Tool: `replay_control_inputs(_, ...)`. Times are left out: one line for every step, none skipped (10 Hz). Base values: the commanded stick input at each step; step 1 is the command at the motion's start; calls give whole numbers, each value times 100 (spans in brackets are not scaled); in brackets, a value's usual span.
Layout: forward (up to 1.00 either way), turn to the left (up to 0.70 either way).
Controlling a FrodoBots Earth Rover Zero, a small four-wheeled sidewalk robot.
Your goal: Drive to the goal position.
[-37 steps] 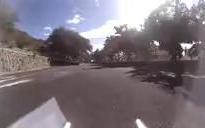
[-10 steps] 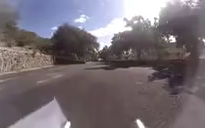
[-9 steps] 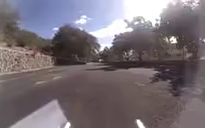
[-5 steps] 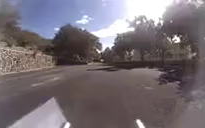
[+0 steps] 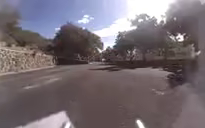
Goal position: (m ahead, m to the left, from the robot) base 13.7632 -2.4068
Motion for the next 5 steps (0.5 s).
replay_control_inputs(70,-35)
replay_control_inputs(70,-35)
replay_control_inputs(70,-35)
replay_control_inputs(70,-35)
replay_control_inputs(70,-35)
